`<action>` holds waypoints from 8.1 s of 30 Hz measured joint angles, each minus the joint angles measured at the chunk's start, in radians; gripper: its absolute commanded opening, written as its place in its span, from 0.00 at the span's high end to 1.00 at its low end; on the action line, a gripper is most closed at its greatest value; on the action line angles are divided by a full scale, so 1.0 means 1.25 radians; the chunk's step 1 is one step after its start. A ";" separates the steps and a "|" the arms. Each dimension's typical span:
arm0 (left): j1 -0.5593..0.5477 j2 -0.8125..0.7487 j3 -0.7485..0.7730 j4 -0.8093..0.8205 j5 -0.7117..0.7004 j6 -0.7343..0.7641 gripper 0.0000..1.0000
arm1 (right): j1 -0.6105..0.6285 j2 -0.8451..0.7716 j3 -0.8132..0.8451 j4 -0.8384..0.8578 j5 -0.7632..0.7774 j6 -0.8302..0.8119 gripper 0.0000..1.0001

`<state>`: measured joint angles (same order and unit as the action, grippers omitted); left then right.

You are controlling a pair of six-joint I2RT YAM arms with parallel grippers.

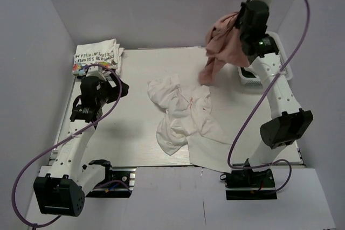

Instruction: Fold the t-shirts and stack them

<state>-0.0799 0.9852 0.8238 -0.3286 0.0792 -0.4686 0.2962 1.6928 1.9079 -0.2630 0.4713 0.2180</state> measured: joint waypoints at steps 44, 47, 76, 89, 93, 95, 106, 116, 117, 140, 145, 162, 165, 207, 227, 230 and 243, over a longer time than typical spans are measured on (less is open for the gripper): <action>0.001 0.422 0.137 0.018 0.133 0.031 0.00 | -0.230 0.168 -0.242 0.105 -0.284 -0.302 0.23; 0.001 0.421 0.137 0.017 0.131 0.034 0.00 | -0.193 0.134 -0.220 0.102 -0.265 -0.315 0.44; 0.001 0.425 0.128 0.008 0.116 0.048 0.00 | -0.226 0.349 -0.119 -0.091 -0.215 -0.302 1.00; 0.001 0.403 0.126 -0.008 0.111 0.046 0.00 | -0.317 0.070 -0.176 0.089 0.036 -0.122 1.00; 0.001 0.379 0.124 -0.006 0.113 0.042 0.00 | -0.345 0.100 -0.177 0.089 0.010 -0.121 1.00; 0.001 0.377 0.124 -0.005 0.119 0.039 0.00 | -0.347 0.131 -0.177 0.087 -0.025 -0.127 1.00; -0.041 0.488 0.160 0.053 0.192 0.026 0.07 | -0.322 0.407 -0.059 -0.021 -0.244 -0.142 0.10; -0.173 0.734 0.363 0.035 0.101 0.021 0.29 | -0.204 0.011 -0.259 -0.035 -0.274 -0.094 0.10; -0.179 0.753 0.376 0.030 0.089 0.019 0.31 | -0.181 -0.031 -0.284 -0.020 -0.278 -0.085 0.10; -0.204 0.729 0.314 0.048 0.019 0.007 1.00 | 0.107 0.127 -0.579 0.100 -0.312 0.119 0.32; -0.204 0.705 0.314 0.048 0.017 0.016 1.00 | 0.103 0.182 -0.556 0.106 -0.272 0.133 1.00; -0.232 0.166 0.412 -0.003 -0.148 0.068 1.00 | 0.117 -0.506 -0.535 0.134 -0.158 0.017 1.00; -0.234 0.049 0.439 0.010 -0.147 0.082 1.00 | 0.120 -0.568 -0.474 0.126 -0.202 -0.010 1.00; -0.159 0.632 0.487 -0.259 -0.333 -0.059 0.00 | -0.011 0.065 -0.472 0.044 -0.237 -0.009 0.10; -0.048 0.381 0.050 -0.308 -0.327 -0.310 0.09 | 0.118 -0.357 -0.856 0.064 -0.204 0.127 0.10; -0.042 0.382 0.027 -0.268 -0.302 -0.311 0.10 | 0.128 -0.373 -0.878 0.062 -0.185 0.140 0.10; -0.035 0.482 0.023 -0.109 -0.192 -0.297 1.00 | 0.216 -0.385 -0.962 -0.078 -0.173 0.141 0.10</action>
<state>-0.1234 1.5871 0.8528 -0.4648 -0.1608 -0.8398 0.5663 1.2114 0.7052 -0.3611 0.2546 0.3946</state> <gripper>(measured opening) 0.030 0.904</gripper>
